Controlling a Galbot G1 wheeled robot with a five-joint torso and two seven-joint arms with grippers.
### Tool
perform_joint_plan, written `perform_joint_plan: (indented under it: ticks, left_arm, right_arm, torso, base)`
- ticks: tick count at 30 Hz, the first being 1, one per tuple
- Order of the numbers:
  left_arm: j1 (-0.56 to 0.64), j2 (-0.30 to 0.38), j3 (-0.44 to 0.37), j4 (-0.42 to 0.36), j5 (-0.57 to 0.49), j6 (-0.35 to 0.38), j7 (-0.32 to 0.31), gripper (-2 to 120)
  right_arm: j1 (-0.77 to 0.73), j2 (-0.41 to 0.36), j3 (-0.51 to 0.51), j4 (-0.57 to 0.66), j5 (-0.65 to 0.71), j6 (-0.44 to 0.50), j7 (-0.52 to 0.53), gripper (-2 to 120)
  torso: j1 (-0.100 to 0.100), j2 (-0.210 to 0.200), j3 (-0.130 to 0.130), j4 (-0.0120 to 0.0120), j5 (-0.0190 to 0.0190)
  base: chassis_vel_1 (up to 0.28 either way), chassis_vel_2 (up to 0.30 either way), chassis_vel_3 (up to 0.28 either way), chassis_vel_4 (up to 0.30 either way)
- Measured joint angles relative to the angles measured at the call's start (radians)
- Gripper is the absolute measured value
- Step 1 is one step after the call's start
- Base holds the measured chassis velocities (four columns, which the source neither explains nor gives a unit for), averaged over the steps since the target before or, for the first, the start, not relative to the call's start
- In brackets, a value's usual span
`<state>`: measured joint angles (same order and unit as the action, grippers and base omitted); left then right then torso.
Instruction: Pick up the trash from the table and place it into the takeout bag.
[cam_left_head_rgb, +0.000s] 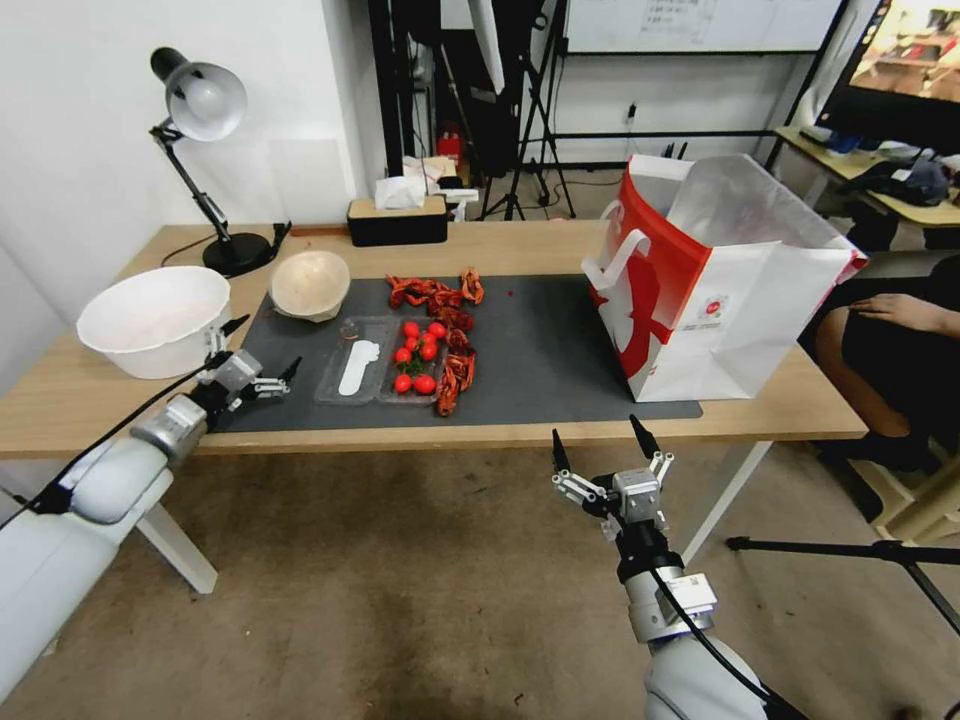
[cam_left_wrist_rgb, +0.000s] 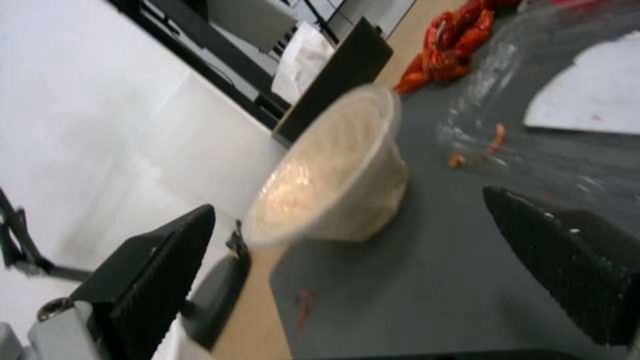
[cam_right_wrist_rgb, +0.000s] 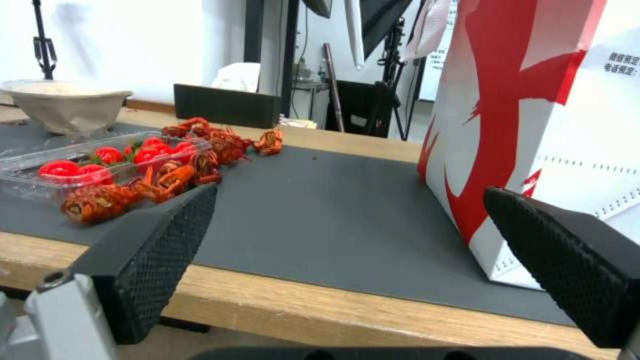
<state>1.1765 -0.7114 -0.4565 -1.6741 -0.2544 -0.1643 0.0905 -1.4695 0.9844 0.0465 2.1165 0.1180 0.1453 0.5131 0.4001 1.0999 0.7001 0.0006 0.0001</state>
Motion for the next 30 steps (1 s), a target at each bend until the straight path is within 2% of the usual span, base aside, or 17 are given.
perform_joint_plan:
  ticks: [5, 8, 14, 17, 20, 21, 24, 30]
  left_arm:
    - [-0.033, 0.014, 0.030, 0.038, 0.014, 0.007, 0.016, 100]
    - [-0.132, 0.022, 0.112, 0.121, 0.098, -0.013, 0.036, 100]
    - [-0.258, 0.017, 0.191, 0.172, 0.179, -0.020, 0.049, 100]
    - [-0.308, 0.016, 0.228, 0.196, 0.181, -0.020, 0.050, 99]
    - [-0.393, 0.013, 0.301, 0.266, 0.180, -0.024, 0.054, 96]
    - [-0.393, 0.013, 0.301, 0.266, 0.180, -0.024, 0.054, 96]
    - [-0.455, 0.010, 0.360, 0.346, 0.181, -0.041, 0.064, 91]
    - [-0.497, 0.002, 0.407, 0.388, 0.193, -0.048, 0.065, 88]
  right_arm:
    - [0.001, 0.000, 0.000, -0.001, 0.000, -0.001, 0.000, 100]
    - [0.002, 0.002, 0.000, -0.002, 0.001, -0.002, 0.000, 100]
    - [-0.004, 0.005, 0.004, -0.003, 0.001, -0.003, 0.000, 100]
    - [-0.008, 0.007, 0.008, -0.003, 0.001, -0.003, 0.001, 100]
    - [-0.009, 0.007, 0.013, -0.003, 0.001, -0.003, 0.002, 100]
    - [-0.009, 0.007, 0.013, -0.003, 0.001, -0.003, 0.002, 100]
    - [-0.007, 0.009, 0.015, -0.003, 0.001, -0.003, 0.003, 100]
    - [-0.001, 0.012, 0.013, -0.009, 0.001, -0.004, 0.003, 100]
  torso:
    - [0.000, 0.000, 0.000, -0.0001, -0.0007]
    - [0.000, 0.000, 0.000, -0.0006, -0.0007]
    - [0.000, 0.000, 0.000, -0.0008, 0.0001]
    - [0.000, 0.000, 0.000, -0.0004, -0.0004]
    - [0.000, 0.000, 0.000, -0.0007, -0.0002]
    - [0.000, 0.000, 0.000, -0.0007, -0.0002]
    - [0.000, 0.000, 0.000, -0.0005, -0.0002]
    - [0.000, 0.000, 0.000, -0.0005, -0.0002]
  base:
    - [0.000, 0.000, 0.000, 0.000]
    - [0.000, 0.000, 0.000, 0.000]
    - [0.000, 0.000, 0.000, 0.000]
    - [0.000, 0.000, 0.000, 0.000]
    - [0.000, 0.000, 0.000, 0.000]
    - [0.000, 0.000, 0.000, 0.000]
    - [0.000, 0.000, 0.000, 0.000]
    - [0.000, 0.000, 0.000, 0.000]
